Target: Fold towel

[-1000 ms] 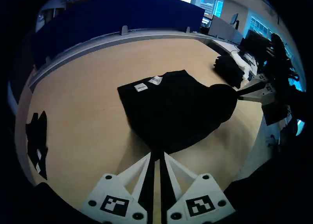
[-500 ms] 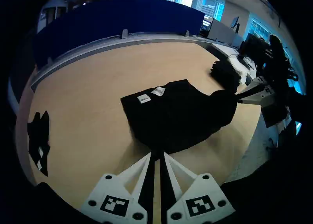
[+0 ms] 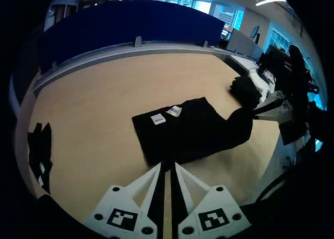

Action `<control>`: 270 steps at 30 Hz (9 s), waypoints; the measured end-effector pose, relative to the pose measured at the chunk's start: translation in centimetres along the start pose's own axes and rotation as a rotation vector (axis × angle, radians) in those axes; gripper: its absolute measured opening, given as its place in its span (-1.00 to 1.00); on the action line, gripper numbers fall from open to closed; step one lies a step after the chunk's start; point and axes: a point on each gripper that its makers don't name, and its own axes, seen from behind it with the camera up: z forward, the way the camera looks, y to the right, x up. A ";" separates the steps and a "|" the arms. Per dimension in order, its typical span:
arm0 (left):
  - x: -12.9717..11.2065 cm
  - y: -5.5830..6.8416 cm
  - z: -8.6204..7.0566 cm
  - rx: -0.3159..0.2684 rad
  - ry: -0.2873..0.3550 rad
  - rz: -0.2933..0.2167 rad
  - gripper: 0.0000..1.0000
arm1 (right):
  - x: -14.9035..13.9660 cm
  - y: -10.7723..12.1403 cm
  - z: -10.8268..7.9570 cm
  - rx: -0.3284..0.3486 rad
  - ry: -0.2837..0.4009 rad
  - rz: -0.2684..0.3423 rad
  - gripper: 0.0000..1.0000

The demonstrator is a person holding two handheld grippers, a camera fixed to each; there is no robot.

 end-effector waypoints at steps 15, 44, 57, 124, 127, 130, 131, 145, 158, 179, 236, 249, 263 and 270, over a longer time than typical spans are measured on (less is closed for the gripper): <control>3.5 -2.9 4.9 0.043 0.032 0.020 -0.83 | 2.7 5.3 4.3 -0.061 0.005 0.026 -0.71; 2.6 -5.3 9.9 0.072 0.018 -0.012 -0.83 | 1.3 7.5 8.4 -0.106 -0.024 0.101 -0.70; 2.2 -6.6 12.5 0.110 0.010 -0.043 -0.83 | 1.3 8.3 10.6 -0.150 -0.022 0.157 -0.60; -4.9 -6.0 3.8 0.213 0.019 -0.108 0.62 | -3.7 4.4 7.3 -0.080 -0.088 -0.030 0.86; -5.7 -6.2 2.9 0.229 0.019 -0.120 0.62 | -4.1 4.2 7.4 -0.066 -0.112 -0.073 0.83; -6.5 -6.4 1.9 0.246 0.019 -0.134 0.62 | -4.4 4.3 7.6 -0.057 -0.130 -0.106 0.78; -6.7 -6.5 1.6 0.252 0.019 -0.138 0.61 | -4.5 4.4 7.6 -0.056 -0.134 -0.114 0.76; -10.4 -7.3 -2.3 0.314 0.007 -0.204 0.62 | -5.1 4.1 8.1 -0.014 -0.164 -0.162 0.23; -12.1 -7.7 -3.6 0.339 -0.003 -0.235 0.62 | -5.4 4.0 8.6 -0.010 -0.172 -0.156 -0.43; -12.7 -8.1 -4.8 0.356 -0.005 -0.242 0.62 | -2.5 4.2 8.2 -0.016 -0.126 -0.175 -0.93; -14.7 -8.4 -14.5 0.472 0.132 -0.384 0.62 | 8.5 -13.6 20.0 0.271 -0.146 -0.645 -0.93; -14.7 -8.2 -14.2 0.469 0.130 -0.377 0.62 | 8.3 -13.4 20.5 0.268 -0.154 -0.634 -0.67; -14.3 -8.1 -13.8 0.464 0.129 -0.366 0.62 | 8.1 -12.4 19.1 0.259 -0.143 -0.597 0.16; -14.0 -8.1 -13.6 0.456 0.129 -0.364 0.62 | 6.5 -11.0 17.6 0.233 -0.146 -0.542 0.19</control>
